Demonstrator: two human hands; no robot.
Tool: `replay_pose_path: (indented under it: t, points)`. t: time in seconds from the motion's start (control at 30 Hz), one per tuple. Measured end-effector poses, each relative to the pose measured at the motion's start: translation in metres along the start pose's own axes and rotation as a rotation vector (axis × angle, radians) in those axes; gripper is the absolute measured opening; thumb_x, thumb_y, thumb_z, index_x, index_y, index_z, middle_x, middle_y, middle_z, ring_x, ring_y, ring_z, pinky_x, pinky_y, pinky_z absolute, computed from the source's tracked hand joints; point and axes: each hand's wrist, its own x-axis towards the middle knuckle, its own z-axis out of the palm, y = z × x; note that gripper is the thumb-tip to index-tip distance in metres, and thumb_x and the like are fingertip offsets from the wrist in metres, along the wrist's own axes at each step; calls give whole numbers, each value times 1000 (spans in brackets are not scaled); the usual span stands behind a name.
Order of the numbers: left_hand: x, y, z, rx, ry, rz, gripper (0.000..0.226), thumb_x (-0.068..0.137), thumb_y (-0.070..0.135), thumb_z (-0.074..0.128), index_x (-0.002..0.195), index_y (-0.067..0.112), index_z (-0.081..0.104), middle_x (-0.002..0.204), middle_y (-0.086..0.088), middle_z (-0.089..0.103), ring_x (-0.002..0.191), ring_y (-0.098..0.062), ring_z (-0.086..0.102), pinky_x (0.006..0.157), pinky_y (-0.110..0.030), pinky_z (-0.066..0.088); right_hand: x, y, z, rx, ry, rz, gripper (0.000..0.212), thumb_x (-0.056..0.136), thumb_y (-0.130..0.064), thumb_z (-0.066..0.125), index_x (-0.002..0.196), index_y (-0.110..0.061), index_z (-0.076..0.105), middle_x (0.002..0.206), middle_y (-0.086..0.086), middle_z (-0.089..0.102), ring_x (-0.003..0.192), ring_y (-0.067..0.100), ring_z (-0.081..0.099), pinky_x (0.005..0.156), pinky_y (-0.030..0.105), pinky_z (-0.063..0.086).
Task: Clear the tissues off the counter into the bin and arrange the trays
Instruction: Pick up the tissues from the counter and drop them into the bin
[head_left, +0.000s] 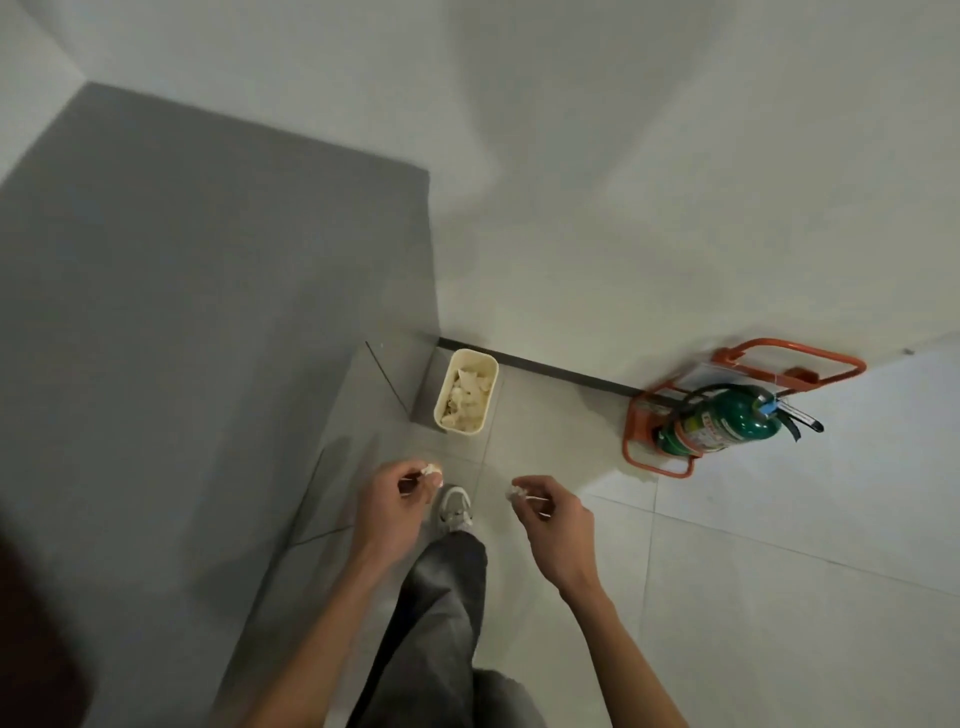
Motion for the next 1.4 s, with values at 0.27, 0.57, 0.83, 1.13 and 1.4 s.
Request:
replay_pose_path:
  t: [0.27,0.57,0.83,1.13,1.4]
  points:
    - [139,-20,84,-5,26,-138,24,84,21,84,85,23,61,81,7,74,70,-2,71,63,-15,53,166,57,43,-93,-120,132,17,96,-14,76,108,-25,72,98,-10,77,85,3,75,74,16,58]
    - [269,-128,179,119,95,-265,18,82,20,85,80,24,67,74,11,71,65,0,67,58,-19,50,348,146,123,-267,-304,64,16,99,-23,72,113,-19,76,98,-2,78,82,8,74,78,26,62]
    - [385,-194,239,111,177,-306,18,81,12,83,81,16,66,77,7,68,69,-7,65,59,-14,42,491,160,197,-441,-277,-79,24,103,-11,56,121,-12,71,119,12,74,96,29,74,84,46,66]
    - [487,-240,305,293,0,-265,27,91,19,74,115,29,65,123,-1,66,119,-23,62,85,-33,55,546,205,226,-807,-486,-287,60,98,-10,70,153,-13,48,143,19,57,111,38,69,87,49,64]
    - [382,-169,234,342,24,-163,48,99,14,62,145,21,51,148,-4,53,135,-25,50,107,-30,40,465,144,179,-782,-452,-287,61,99,-32,66,153,-22,40,145,12,61,113,38,70,89,56,63]
